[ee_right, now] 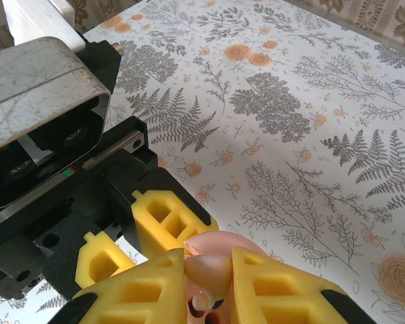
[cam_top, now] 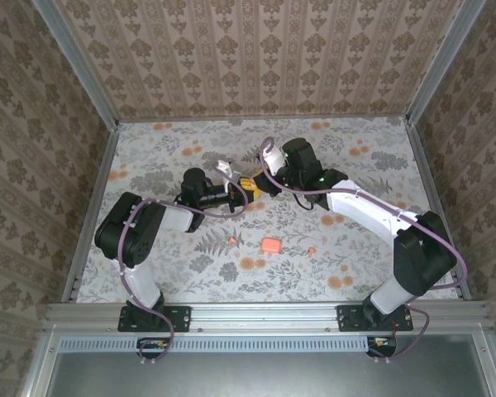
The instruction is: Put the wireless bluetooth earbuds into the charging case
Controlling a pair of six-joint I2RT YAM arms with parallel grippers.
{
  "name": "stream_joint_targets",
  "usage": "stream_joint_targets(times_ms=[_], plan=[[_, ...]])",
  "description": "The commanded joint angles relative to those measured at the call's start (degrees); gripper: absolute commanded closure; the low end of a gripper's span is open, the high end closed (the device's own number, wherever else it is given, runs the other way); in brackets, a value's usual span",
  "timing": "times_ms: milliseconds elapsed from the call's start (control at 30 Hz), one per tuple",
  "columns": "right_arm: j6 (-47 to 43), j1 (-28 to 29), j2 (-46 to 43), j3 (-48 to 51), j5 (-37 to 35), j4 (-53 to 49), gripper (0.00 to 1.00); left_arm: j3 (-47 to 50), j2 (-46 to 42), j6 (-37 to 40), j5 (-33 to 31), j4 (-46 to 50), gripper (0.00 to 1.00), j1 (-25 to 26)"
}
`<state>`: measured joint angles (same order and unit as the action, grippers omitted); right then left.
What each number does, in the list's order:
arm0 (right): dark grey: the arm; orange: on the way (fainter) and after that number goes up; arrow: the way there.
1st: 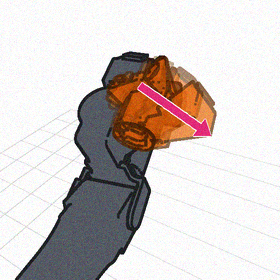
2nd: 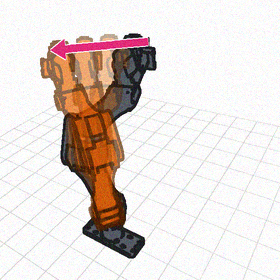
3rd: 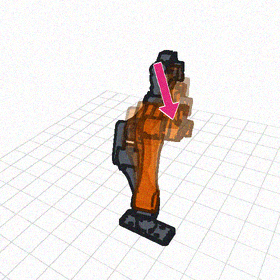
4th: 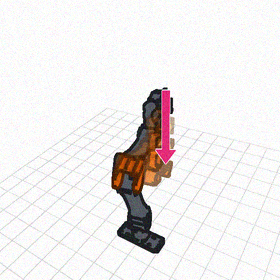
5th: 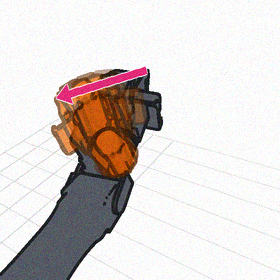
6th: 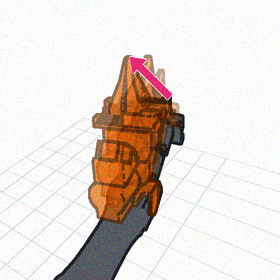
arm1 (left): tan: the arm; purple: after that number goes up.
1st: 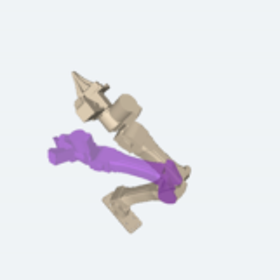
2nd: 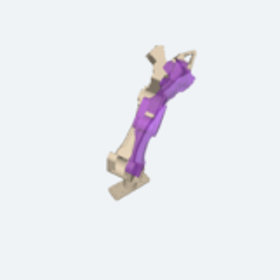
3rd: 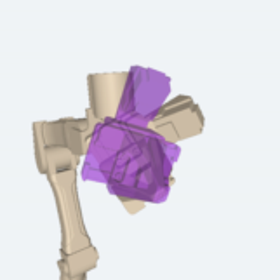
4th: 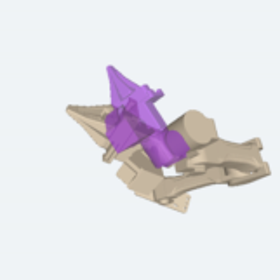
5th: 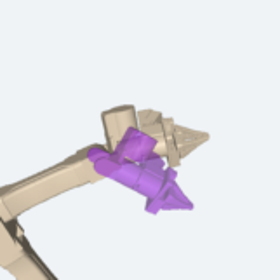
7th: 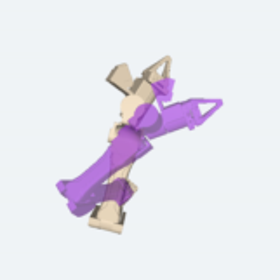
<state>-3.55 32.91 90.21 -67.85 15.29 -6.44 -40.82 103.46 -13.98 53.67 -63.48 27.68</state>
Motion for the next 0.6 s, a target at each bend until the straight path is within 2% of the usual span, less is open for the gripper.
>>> stream_joint_targets(times_ms=[0,567], plan=[[-1.9,0.8,0.7,-0.9,-0.2,-5.1,0.81,-1.8,-0.6,-1.1,0.9,-5.4,0.86,-0.3],[-3.3,0.9,0.0,-0.2,-1.0,-7.2,0.80,-0.5,-2.7,0.9,0.5,-4.1,0.86,-0.3]])
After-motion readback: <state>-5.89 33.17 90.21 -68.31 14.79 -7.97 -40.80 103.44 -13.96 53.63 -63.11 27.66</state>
